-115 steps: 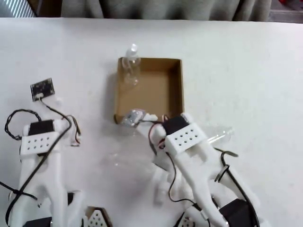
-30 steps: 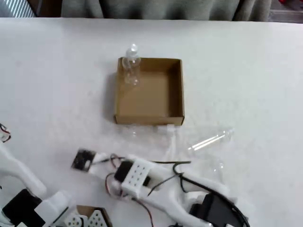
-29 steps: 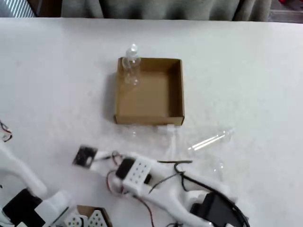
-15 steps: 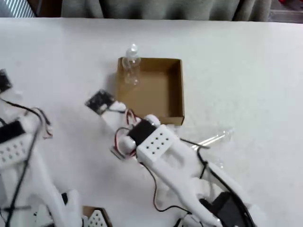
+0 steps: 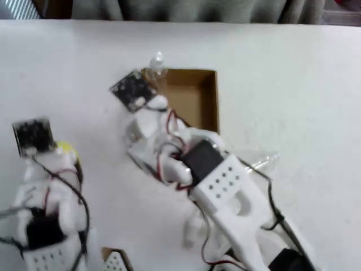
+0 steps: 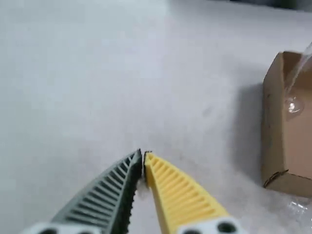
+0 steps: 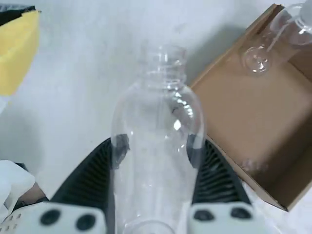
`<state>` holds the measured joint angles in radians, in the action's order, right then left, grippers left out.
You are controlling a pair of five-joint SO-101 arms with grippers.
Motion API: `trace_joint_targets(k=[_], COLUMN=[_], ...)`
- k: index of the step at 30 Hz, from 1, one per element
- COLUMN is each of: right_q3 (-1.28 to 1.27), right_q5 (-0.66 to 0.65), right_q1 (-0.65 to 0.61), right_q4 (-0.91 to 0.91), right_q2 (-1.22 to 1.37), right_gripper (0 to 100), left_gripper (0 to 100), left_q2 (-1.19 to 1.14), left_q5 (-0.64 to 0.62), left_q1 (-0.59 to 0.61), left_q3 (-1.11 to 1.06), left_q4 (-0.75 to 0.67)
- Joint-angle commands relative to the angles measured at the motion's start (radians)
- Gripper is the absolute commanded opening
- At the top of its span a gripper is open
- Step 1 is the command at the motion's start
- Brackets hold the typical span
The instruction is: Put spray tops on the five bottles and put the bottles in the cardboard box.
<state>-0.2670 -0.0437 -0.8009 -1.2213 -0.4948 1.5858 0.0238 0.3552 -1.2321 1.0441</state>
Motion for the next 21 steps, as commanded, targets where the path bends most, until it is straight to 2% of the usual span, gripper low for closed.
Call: trace_joint_targets(k=[1,7,12,14,16,21], right_q3=[0.048,0.046,0.046,0.046,0.031,-0.13], right_q5=[-0.018,-0.017,-0.017,-0.017,-0.015,0.02], right_q1=[0.01,0.012,0.012,0.012,0.012,0.015], right_q4=[0.102,0.24,0.271,0.271,0.271,0.374], right_q2=[-0.085,-0.185,-0.266,-0.297,-0.328,-0.449], right_gripper=[1.6,1.6,1.6,1.6,1.6,1.6], left_gripper=[2,2,2,2,2,9], left_q2=[0.193,0.246,0.246,0.246,0.246,0.246], left_q5=[0.031,0.028,0.023,-0.026,-0.077,-0.078], left_q1=[-0.079,-0.245,-0.421,-0.473,-0.499,-0.509], left_q3=[-0.017,-0.021,-0.021,-0.014,0.02,0.101], left_q4=[-0.006,0.017,0.005,0.008,0.021,0.061])
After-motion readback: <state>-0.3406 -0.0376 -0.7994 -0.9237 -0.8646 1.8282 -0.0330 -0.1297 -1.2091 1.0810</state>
